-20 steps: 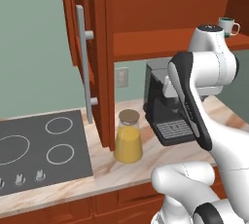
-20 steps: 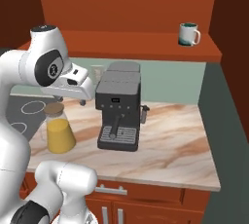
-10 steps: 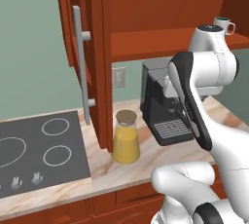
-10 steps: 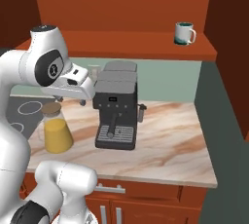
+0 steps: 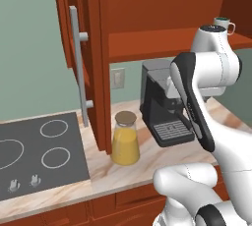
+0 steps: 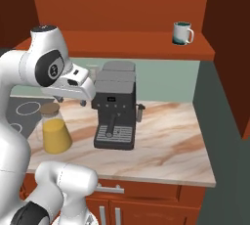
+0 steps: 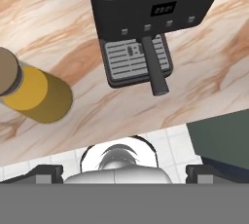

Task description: There is a tray on the dining counter. Grab the cup, mug, and pitcher and place them on the tray. The pitcher may be placed next to the tray if it cannot fit the tray.

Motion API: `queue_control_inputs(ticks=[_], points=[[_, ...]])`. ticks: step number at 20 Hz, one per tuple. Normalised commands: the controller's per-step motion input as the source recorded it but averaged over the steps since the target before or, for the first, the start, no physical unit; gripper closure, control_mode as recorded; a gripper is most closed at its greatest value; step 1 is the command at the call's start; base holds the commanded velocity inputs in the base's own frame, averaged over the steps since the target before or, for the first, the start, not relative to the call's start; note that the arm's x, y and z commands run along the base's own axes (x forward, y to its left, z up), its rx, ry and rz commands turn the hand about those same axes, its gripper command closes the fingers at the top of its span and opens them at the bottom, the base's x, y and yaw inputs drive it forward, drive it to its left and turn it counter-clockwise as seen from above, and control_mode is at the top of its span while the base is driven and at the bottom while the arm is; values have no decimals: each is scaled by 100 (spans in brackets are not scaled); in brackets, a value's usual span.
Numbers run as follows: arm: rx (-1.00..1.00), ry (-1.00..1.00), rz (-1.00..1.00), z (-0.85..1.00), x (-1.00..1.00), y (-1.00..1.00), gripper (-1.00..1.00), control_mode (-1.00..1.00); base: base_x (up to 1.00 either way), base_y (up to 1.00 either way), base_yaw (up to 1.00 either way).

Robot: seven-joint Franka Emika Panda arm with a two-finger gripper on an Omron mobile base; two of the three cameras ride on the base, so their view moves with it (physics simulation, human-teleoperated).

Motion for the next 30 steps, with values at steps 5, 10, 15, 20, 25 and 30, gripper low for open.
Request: queue_control_inputs(ticks=[5, 10, 15, 20, 25, 30], points=[[0, 0, 0, 0, 0, 0, -100, 100, 0, -35, -6], [0, 0, 0, 0, 0, -15, -100, -100, 0, -10, -1], [0, 0, 0, 0, 0, -34, -100, -100, 0, 0, 0], [0, -2, 0, 4, 0, -46, -100, -100, 0, 0, 0], [0, -12, 0, 14, 0, -39, -100, -100, 0, 0, 0], [0, -17, 0, 19, 0, -31, -100, -100, 0, 0, 0]])
